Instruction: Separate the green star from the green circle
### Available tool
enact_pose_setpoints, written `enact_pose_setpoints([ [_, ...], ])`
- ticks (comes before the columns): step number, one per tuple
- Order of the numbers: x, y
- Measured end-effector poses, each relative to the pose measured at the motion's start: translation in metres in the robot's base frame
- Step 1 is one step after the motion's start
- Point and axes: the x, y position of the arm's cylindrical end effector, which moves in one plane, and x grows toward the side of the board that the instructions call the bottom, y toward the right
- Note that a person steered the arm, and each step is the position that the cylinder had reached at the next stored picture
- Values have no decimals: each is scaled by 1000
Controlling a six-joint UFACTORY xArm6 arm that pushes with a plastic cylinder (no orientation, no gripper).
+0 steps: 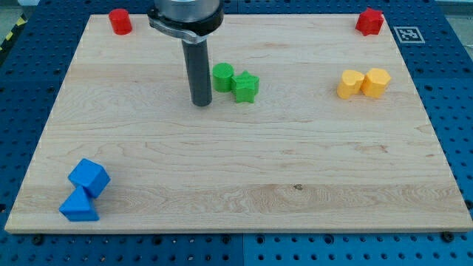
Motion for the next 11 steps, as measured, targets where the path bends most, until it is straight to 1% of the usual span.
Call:
enact_pose_setpoints([
  [2, 0, 98],
  [3, -4, 115],
  [5, -33, 112],
  [6, -34, 112],
  [8, -33, 83],
  [9, -37, 81],
  [10, -40, 53],
  [11, -48, 42],
])
